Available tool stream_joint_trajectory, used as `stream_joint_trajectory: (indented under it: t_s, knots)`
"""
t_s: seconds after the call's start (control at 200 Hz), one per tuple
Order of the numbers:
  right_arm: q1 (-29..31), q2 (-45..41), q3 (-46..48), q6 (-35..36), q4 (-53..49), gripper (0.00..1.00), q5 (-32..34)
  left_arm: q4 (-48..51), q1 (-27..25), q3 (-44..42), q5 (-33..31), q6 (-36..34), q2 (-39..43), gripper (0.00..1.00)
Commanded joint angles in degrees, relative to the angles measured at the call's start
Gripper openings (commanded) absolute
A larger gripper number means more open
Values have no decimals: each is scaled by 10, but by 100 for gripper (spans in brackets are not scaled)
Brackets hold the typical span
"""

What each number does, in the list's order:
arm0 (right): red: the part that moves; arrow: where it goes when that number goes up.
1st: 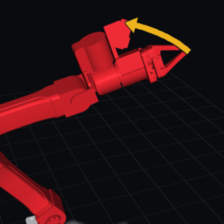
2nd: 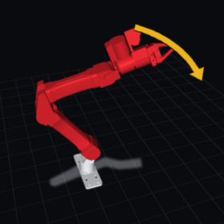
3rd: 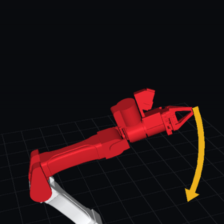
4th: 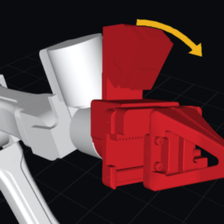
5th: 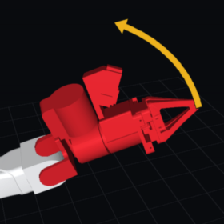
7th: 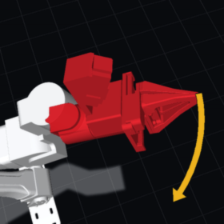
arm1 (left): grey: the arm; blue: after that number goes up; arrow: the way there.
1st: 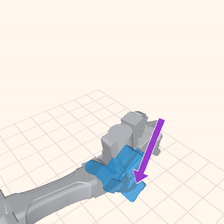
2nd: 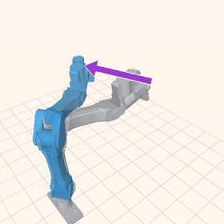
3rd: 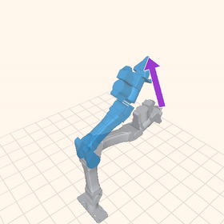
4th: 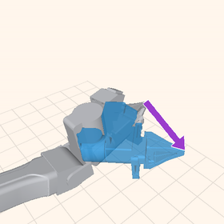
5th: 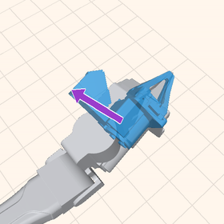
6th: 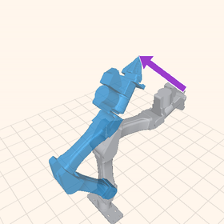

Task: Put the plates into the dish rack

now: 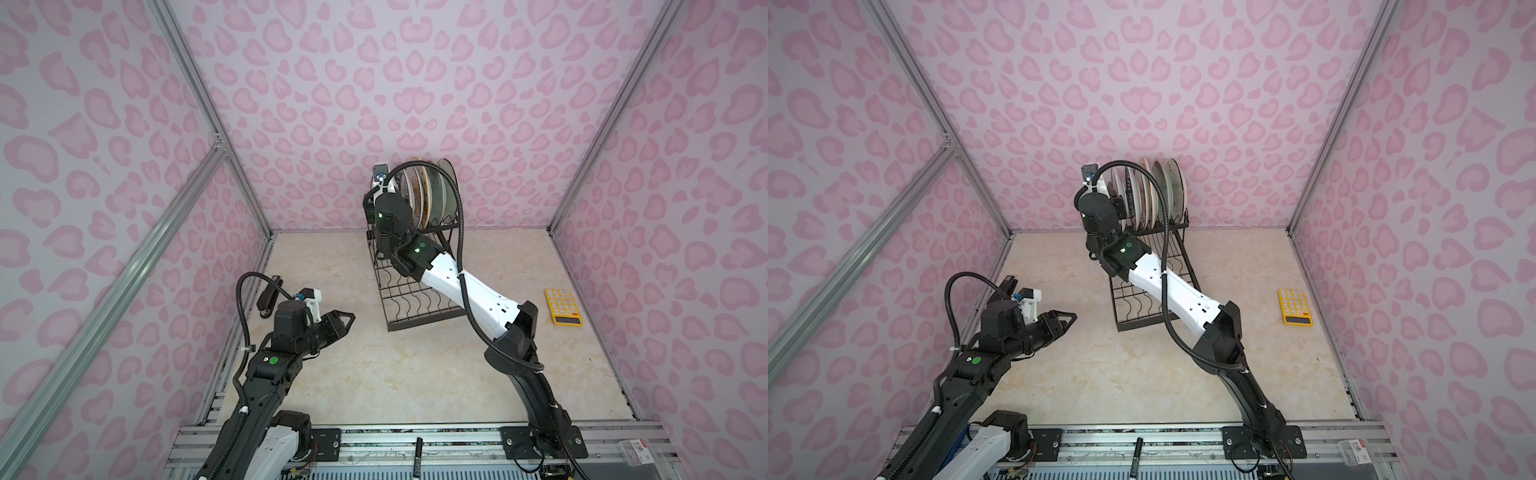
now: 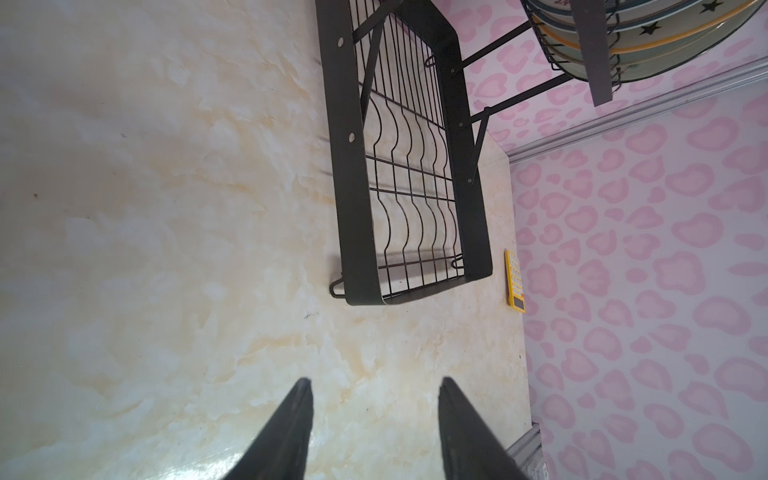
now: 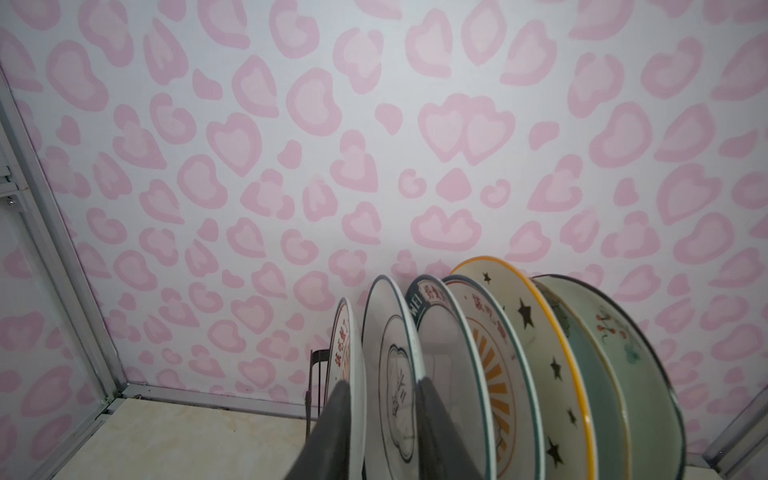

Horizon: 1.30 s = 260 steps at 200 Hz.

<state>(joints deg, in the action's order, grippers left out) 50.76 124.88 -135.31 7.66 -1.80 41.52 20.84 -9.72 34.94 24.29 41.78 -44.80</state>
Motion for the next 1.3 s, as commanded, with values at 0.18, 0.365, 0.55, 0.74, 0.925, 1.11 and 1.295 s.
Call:
stream_joint_trajectory:
  t_s: [0.18, 0.365, 0.55, 0.74, 0.925, 1.11, 1.295]
  knots:
    - [-30, -208, 281, 10, 87, 32, -3, 37, 0, 72, -52, -50, -22, 55]
    - [-100, -376, 494, -79, 77, 40, -38, 54, 0, 136, -83, -76, -60, 58]
    - [-196, -518, 675, -160, 44, 63, -85, 48, 1, 211, -80, -106, -128, 63]
    - [-285, -624, 781, -200, 8, 80, -125, 45, 1, 294, -78, -129, -203, 66]
    - [-363, -686, 828, -202, -19, 98, -177, 19, 1, 341, -52, -131, -247, 98]
    - [-418, -729, 848, -197, -21, 98, -205, 16, 4, 369, -70, -123, -264, 97]
    - [-465, -733, 854, -191, -29, 98, -246, 43, 7, 391, -110, -151, -255, 98]
